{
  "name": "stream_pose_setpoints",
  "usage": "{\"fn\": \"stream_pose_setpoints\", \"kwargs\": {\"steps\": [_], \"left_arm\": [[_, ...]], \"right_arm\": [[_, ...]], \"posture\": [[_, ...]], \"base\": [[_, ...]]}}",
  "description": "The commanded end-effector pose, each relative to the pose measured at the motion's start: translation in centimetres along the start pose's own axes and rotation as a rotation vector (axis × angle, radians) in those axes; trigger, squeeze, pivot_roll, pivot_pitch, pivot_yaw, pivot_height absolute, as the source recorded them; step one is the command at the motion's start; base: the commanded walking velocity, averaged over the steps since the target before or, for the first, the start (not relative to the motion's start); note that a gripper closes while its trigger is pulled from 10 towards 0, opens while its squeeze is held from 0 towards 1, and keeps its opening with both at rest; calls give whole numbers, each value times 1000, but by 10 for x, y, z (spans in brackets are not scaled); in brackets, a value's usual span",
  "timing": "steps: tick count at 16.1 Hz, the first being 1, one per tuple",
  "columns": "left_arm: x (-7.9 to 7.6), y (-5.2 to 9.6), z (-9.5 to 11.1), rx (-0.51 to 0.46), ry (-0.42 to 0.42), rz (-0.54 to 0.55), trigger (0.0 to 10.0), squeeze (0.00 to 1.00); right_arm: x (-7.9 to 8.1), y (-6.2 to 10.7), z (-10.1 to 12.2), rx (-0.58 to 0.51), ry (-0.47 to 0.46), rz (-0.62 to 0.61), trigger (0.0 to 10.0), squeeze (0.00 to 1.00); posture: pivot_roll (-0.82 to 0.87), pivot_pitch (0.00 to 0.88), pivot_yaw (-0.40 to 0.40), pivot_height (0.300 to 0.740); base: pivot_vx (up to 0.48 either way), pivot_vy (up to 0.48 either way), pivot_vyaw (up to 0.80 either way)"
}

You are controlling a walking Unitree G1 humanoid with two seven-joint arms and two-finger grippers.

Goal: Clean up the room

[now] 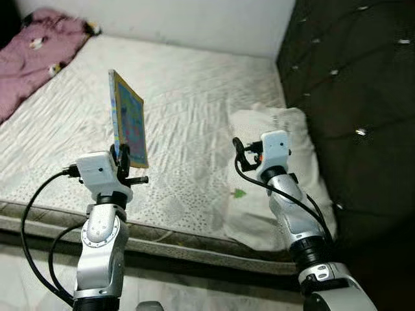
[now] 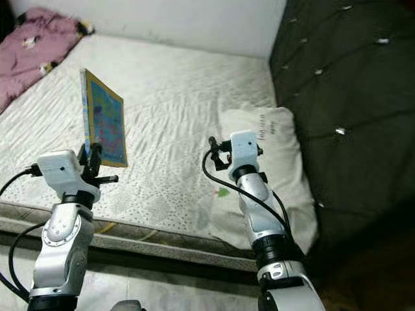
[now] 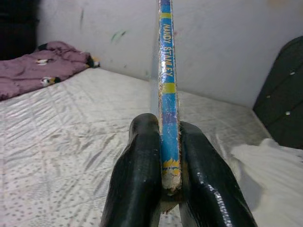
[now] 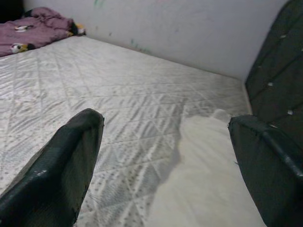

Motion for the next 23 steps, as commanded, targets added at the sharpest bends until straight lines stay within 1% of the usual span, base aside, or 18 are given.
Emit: {"fn": "stream_pose_setpoints", "kwargs": {"steps": [1, 4, 9, 10, 13, 15, 17, 19, 21, 23], "left_arm": [[-5, -3, 15, -58, 11, -17, 10000, 0], [-3, -4, 12, -41, 3, -2, 10000, 0], [-1, -4, 9, -25, 14, 16, 10000, 0], [-1, -4, 8, -18, 30, 11, 10000, 0], [0, -4, 7, -16, 30, 15, 10000, 0], [4, -2, 6, -12, 24, 20, 10000, 0], [9, 2, 5, -4, 21, 29, 10000, 0], [18, 6, 0, 14, 28, 52, 10000, 0], [20, 5, 0, 7, 32, 62, 10000, 0], [17, 3, 4, -10, 19, 53, 10000, 0]], "right_arm": [[-5, -1, 5, -15, 6, -12, 10000, 0], [-5, -1, 4, -16, 8, -12, 10000, 0], [-5, -1, 4, -15, 10, -14, 10000, 0], [-6, -1, 4, -16, 6, -16, 10000, 0], [-7, -1, 5, -19, 7, -15, 10000, 0], [-8, 4, 13, -40, 8, 0, 10000, 0], [-9, 10, 15, -45, 6, 11, 10000, 0], [-8, 18, 9, -26, 1, 28, 10000, 0], [-7, 22, 4, -11, 3, 39, 10000, 0], [-8, 20, 5, -9, 4, 37, 10000, 0]], "posture": [[66, 0, -57, 740], [68, 0, -57, 740], [69, 0, -57, 740], [70, 0, -57, 740], [73, 0, -57, 740], [75, 0, -58, 740], [75, 0, -58, 740], [73, 0, -55, 740], [71, 0, -54, 740], [69, 0, -56, 740]], "base": [[0, 0, 0], [0, 0, 0], [0, 0, 0], [0, 480, 0], [0, 480, 0], [0, 480, 0], [0, 480, 0], [0, 480, 0], [0, 480, 0], [0, 0, 0]]}}
Point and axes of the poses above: a point about 5 cm out from each wrist's last joint towards the gripper, its own y axis pointing back from the gripper into the wrist, its own z axis along the axis of the wrist's last joint, x = y × z, the point moved 6 cm from there along -y, pointing out of the wrist towards the gripper, and after that the axes turned 12 degrees about -y, right-handed, at the moved point
